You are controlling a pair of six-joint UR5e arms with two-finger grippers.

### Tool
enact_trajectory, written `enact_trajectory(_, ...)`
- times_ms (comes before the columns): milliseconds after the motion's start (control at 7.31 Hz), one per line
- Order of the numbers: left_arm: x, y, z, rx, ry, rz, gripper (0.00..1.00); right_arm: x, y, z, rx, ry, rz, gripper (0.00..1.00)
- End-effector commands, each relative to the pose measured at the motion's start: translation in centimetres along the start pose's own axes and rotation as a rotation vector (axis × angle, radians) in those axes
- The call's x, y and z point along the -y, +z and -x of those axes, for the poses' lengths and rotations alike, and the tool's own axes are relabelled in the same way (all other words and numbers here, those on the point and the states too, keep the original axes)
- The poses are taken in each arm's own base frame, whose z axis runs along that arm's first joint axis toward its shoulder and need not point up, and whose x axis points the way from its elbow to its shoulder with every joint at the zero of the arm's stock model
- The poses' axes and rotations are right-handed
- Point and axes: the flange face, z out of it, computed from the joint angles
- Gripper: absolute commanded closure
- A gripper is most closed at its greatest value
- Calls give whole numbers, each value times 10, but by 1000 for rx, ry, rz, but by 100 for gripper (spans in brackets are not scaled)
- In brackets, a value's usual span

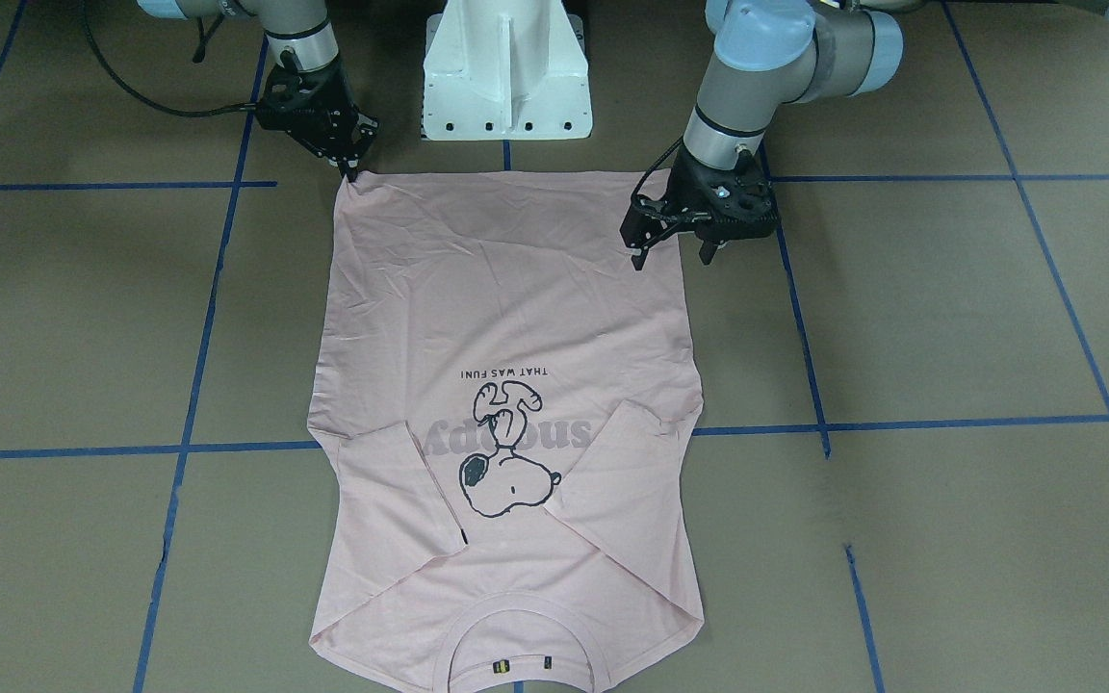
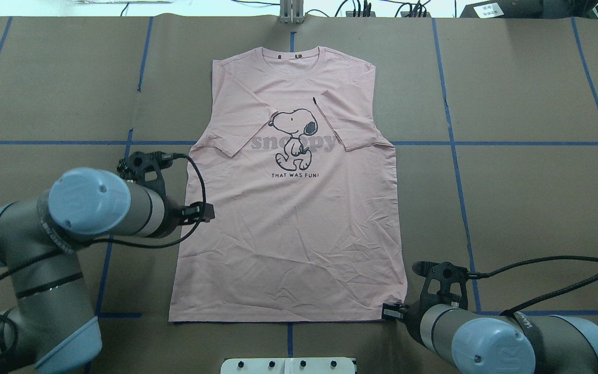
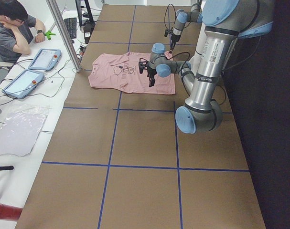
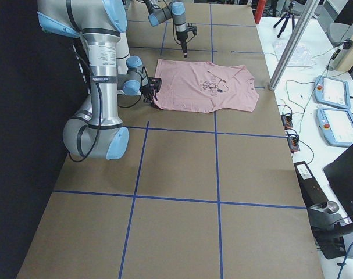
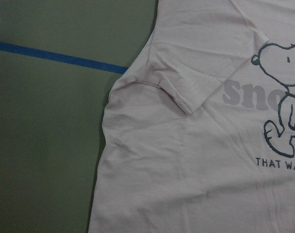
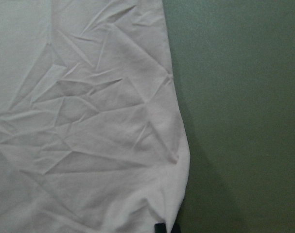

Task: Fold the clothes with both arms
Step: 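Move both grippers to the hem corners nearest the robot and grasp them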

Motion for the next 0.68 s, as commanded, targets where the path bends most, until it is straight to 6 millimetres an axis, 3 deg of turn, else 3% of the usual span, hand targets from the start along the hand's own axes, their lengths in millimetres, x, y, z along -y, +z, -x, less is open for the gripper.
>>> enact_trajectory(0,-71,4,26,29,-81,18,0,2,-8,3,15,4,1,100)
enact_trajectory(274,-112,20,27,59,-90,57,0,2,-8,4,18,5,4,100)
enact_trajectory(547,-131,37,32,90,-77,59,0,7,-13,6,28,13,2,100)
